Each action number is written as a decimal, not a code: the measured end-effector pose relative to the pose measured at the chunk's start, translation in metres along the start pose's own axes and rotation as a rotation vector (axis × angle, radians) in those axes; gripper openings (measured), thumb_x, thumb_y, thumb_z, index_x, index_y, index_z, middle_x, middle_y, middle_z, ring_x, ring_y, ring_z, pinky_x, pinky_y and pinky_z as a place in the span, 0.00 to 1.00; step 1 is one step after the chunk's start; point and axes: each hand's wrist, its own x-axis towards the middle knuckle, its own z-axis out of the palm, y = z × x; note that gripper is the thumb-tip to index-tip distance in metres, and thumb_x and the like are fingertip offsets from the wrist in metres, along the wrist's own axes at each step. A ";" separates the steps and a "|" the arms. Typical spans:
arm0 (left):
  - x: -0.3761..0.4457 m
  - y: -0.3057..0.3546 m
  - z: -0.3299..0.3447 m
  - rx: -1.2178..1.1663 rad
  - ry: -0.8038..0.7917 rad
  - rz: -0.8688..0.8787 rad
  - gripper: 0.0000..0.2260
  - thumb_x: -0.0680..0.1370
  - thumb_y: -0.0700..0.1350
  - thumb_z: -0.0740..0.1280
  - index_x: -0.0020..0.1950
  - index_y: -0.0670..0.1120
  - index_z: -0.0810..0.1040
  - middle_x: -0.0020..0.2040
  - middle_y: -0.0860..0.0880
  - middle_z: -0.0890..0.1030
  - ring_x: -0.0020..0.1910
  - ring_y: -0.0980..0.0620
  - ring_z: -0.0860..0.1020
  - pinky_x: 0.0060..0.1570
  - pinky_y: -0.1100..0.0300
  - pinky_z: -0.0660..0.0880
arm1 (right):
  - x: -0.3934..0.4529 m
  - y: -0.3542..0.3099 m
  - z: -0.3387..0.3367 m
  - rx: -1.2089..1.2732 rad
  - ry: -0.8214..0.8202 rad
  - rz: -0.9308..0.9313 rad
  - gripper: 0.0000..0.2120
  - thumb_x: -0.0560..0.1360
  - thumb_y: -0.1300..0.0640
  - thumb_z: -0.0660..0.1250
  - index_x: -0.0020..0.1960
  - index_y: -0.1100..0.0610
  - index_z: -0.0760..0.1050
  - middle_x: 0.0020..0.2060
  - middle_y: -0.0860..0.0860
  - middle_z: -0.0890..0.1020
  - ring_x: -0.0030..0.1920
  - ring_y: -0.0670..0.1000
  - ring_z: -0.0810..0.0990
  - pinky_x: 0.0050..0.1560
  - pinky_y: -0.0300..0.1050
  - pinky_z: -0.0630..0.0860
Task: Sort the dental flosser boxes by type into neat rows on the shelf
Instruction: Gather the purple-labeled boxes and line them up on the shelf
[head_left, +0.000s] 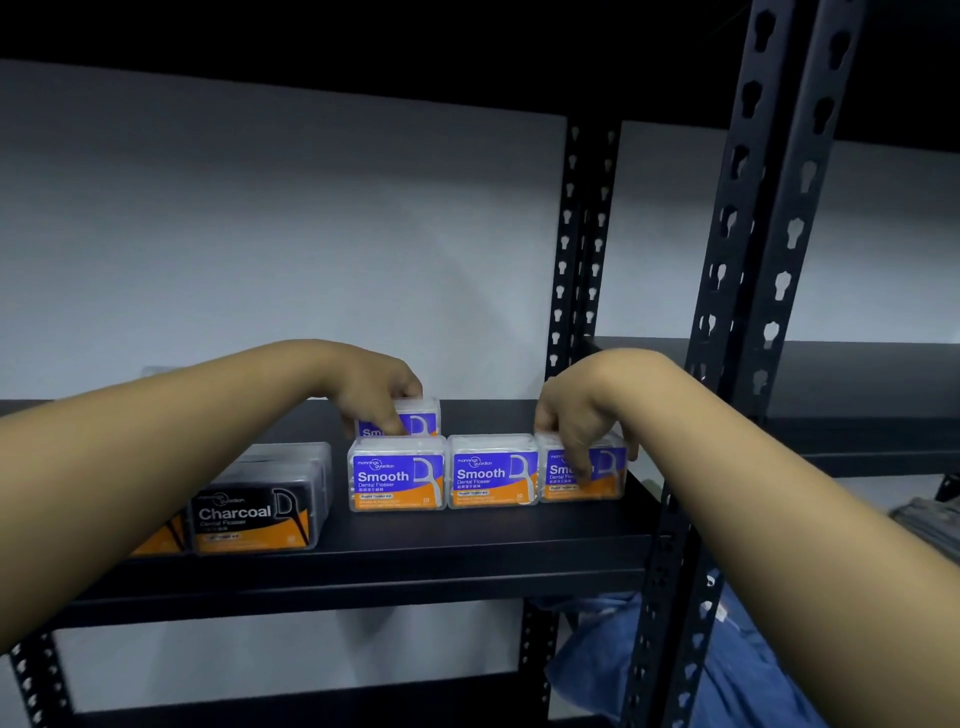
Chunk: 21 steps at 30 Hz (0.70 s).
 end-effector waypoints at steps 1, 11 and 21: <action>0.000 -0.001 0.001 -0.002 -0.009 0.002 0.09 0.77 0.44 0.74 0.54 0.49 0.77 0.50 0.50 0.85 0.50 0.49 0.85 0.49 0.51 0.84 | 0.000 0.001 0.001 0.024 0.003 -0.006 0.28 0.74 0.58 0.78 0.71 0.51 0.76 0.67 0.53 0.79 0.54 0.55 0.80 0.28 0.41 0.77; 0.000 -0.009 -0.002 -0.028 -0.008 -0.003 0.14 0.76 0.45 0.75 0.59 0.45 0.78 0.51 0.49 0.84 0.46 0.51 0.84 0.45 0.53 0.83 | -0.011 0.006 0.005 0.304 0.214 -0.115 0.35 0.71 0.46 0.78 0.75 0.41 0.69 0.69 0.47 0.76 0.66 0.54 0.78 0.65 0.55 0.78; -0.006 -0.011 -0.006 -0.020 0.030 0.029 0.13 0.76 0.45 0.75 0.59 0.47 0.79 0.54 0.48 0.85 0.50 0.49 0.85 0.53 0.45 0.83 | 0.005 -0.034 0.052 0.538 0.483 -0.369 0.24 0.70 0.39 0.71 0.65 0.42 0.76 0.57 0.44 0.84 0.55 0.47 0.83 0.61 0.53 0.79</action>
